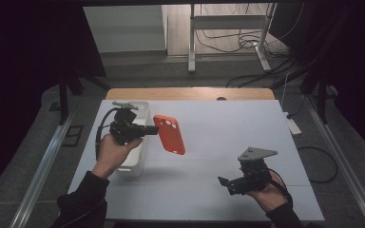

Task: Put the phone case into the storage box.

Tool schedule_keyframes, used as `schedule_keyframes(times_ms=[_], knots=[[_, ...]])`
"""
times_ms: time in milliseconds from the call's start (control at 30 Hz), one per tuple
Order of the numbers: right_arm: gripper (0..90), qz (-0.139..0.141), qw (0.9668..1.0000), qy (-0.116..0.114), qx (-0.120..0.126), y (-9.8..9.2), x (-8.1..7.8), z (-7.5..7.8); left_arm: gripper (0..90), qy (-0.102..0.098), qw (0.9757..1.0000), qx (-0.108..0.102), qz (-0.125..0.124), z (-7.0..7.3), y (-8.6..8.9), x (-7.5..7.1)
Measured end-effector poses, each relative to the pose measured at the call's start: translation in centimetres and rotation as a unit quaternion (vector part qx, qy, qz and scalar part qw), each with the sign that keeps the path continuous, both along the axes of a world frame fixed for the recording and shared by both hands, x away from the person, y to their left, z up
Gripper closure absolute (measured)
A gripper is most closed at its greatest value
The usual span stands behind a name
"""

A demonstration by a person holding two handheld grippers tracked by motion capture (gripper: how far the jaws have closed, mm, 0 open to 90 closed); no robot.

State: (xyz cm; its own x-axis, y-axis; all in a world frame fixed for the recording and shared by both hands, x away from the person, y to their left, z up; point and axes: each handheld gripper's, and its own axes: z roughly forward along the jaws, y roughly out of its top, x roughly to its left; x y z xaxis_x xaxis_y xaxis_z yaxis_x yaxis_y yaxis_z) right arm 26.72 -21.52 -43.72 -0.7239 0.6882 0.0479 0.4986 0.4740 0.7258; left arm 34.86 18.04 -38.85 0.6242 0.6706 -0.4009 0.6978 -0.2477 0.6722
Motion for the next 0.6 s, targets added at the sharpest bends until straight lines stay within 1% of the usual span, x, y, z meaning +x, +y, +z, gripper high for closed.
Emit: schedule_keyframes(times_ms=[167,300,500,600], knots=[[0.0,-0.004,1.0,0.0,-0.001,-0.6,-0.4,-0.1,89.2,0.001,1.0,0.001,0.007,0.2,0.7,0.4],[0.0,-0.007,0.9999,-0.005,-0.01,-1.2,-0.7,-0.2,89.2,0.003,0.9999,0.001,0.012,0.5,1.2,0.7],[0.0,-0.015,0.9999,-0.006,-0.007,-1.9,-1.0,-0.3,89.2,0.004,0.9998,0.007,0.018,0.9,2.0,1.0],[0.0,-0.023,0.9997,-0.003,-0.004,-2.6,-1.2,-0.3,89.2,0.004,0.9997,0.01,0.023,1.2,2.5,1.2]])
